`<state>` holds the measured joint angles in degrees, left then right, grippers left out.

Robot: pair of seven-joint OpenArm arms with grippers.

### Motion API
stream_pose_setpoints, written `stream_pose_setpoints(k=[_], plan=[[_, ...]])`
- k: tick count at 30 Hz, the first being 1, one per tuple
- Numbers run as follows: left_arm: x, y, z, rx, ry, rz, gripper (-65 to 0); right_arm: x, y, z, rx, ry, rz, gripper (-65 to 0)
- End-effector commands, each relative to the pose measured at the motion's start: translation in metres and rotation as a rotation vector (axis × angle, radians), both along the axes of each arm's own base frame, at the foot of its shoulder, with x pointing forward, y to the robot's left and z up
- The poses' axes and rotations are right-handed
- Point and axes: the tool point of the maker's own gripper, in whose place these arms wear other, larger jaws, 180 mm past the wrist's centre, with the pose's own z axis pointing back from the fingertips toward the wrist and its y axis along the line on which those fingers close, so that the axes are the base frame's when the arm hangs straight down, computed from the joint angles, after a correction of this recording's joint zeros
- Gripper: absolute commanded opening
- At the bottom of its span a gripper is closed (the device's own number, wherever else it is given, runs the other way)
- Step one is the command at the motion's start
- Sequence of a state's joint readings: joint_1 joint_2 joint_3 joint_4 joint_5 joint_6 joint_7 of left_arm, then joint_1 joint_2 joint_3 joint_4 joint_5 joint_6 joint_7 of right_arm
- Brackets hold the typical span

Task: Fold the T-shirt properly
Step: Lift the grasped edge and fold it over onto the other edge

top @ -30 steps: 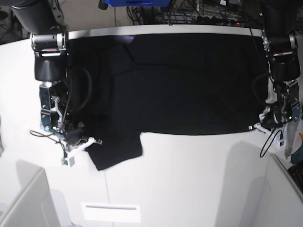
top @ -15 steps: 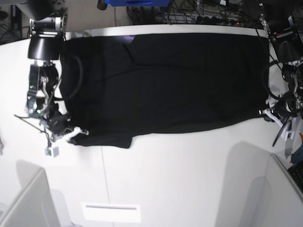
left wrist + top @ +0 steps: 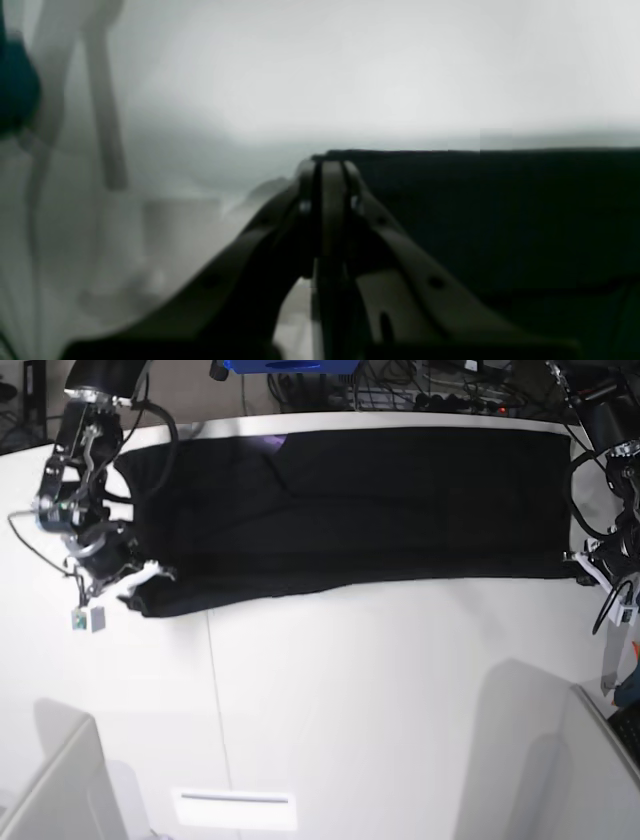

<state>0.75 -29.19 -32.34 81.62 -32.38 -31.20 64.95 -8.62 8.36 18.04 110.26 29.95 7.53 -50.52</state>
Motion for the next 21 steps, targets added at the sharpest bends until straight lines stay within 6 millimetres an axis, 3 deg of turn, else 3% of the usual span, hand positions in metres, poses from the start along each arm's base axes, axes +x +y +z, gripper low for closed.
stream_pose_setpoints(k=[1,5,9,13,21], plan=[[0.002,0.007,0.014,0.038,-0.026,-0.011,-65.0,0.001,-0.002,0.014,-0.009,-0.046,-0.007,-65.0],[-0.013,-0.008,0.011,0.059,-0.014,-0.055,-65.0,-0.029,-0.003,0.001,0.019,0.001,-0.046,-65.0],[-0.035,0.002,0.014,0.087,-0.006,-0.030,-65.0,-0.059,0.003,-0.011,0.152,0.047,-0.060,-65.0],[-0.048,0.005,0.014,0.109,0.014,-0.034,-65.0,-0.079,-0.001,-0.011,0.276,0.060,-0.094,-65.0],[-0.059,0.005,0.008,0.108,0.043,-0.035,-65.0,-0.116,0.014,-0.014,0.452,0.124,-0.080,-65.0]])
